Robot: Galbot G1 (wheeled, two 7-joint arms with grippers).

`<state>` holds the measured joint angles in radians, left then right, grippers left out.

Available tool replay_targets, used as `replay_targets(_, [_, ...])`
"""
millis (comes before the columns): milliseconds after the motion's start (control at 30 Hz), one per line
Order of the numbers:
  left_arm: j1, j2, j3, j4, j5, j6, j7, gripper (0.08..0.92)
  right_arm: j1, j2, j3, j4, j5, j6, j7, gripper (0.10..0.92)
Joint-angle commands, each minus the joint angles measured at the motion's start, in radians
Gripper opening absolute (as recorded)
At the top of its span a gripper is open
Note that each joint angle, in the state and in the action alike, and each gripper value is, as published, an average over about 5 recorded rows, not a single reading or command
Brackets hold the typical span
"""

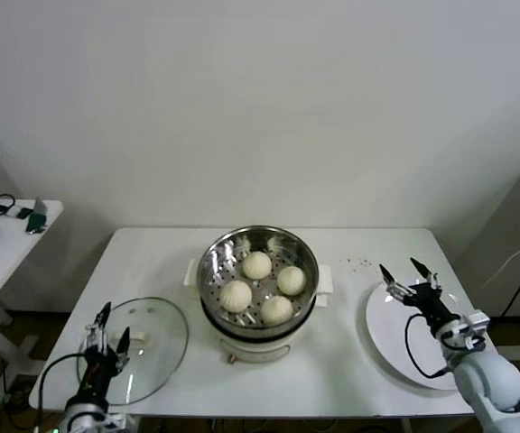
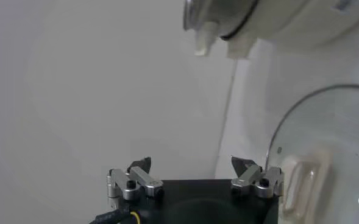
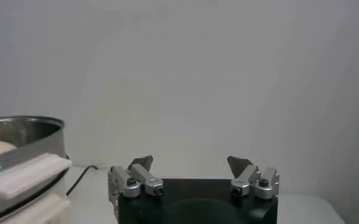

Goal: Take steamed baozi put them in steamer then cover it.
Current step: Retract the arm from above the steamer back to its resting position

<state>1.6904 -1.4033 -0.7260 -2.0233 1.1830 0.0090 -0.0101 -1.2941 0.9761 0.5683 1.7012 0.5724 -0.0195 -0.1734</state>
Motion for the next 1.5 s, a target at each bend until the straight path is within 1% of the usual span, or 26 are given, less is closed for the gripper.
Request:
replay_targets(33, [-0.012, -0.011, -0.002, 0.116, 0.167, -0.029, -0.001, 0.823, -0.071, 0.056, 0.078, 0.004, -0.044, -0.008, -0.008, 0.823])
replay_targets(233, [-0.020, -0.018, 0.001, 0.157, 0.139, -0.042, -0.037, 0.823, -0.065, 0.060, 0.076, 0.003, -0.063, -0.003, -0.008, 0.823])
replay_targets(467, [-0.081, -0.015, 0.007, 0.222, 0.142, -0.051, -0.074, 0.823, -0.054, 0.072, 0.065, -0.003, -0.095, 0.004, -0.009, 0.823])
replay_targets(800, [-0.144, -0.013, 0.008, 0.319, 0.167, -0.062, -0.083, 0.823, -0.040, 0.081, 0.060, -0.013, -0.128, 0.015, -0.012, 0.823])
replay_targets(1133, [-0.216, -0.011, 0.002, 0.372, 0.164, -0.074, -0.140, 0.823, -0.039, 0.094, 0.055, -0.017, -0.156, 0.027, -0.026, 0.823])
replay_targets(1500, [-0.256, 0.004, 0.008, 0.408, 0.151, -0.080, -0.152, 0.823, -0.043, 0.105, 0.048, -0.017, -0.190, 0.031, -0.038, 0.823])
